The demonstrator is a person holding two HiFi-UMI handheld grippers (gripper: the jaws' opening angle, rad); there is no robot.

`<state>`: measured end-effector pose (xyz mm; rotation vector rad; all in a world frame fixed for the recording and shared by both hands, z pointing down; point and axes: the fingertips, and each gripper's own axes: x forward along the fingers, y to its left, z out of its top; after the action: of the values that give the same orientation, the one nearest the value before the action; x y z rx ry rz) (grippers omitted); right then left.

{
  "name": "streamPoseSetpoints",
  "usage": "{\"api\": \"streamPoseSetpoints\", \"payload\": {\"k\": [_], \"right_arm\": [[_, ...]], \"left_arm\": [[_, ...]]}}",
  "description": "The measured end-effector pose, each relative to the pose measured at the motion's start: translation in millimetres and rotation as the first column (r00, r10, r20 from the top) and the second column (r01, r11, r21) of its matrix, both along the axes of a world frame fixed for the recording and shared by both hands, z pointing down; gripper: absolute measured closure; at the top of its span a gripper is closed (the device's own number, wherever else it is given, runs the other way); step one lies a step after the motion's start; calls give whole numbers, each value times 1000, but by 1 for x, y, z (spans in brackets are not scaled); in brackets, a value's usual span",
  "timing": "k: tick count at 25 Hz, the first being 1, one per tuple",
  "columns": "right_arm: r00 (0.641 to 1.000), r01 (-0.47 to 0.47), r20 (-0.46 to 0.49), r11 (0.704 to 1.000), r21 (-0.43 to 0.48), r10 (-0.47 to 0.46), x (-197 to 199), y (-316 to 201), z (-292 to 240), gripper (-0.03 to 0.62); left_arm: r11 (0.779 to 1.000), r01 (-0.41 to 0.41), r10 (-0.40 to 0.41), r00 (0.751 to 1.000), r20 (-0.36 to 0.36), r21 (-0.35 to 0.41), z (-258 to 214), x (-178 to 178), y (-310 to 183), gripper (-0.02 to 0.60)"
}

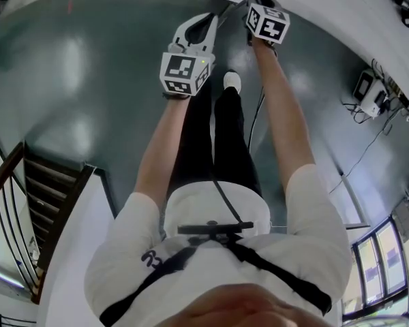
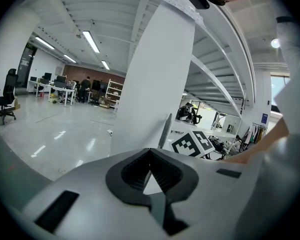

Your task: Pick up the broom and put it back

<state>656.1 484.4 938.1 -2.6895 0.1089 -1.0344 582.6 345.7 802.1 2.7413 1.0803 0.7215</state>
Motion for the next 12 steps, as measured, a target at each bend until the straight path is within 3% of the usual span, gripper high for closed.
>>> {"api": "streamPoseSetpoints", "payload": {"k": [7,12], "right_arm": [[999,-25,30,999,-23,26,-50,-12,-22,499],[1000,-12,-7,997,-71,12,-80,-19,-54,499]], "left_arm": [[1000,26,-26,1000,6,-13,-14,-4,-12,572],[999,46,-46,999,6,-17,-30,-10,-20,572]]}}
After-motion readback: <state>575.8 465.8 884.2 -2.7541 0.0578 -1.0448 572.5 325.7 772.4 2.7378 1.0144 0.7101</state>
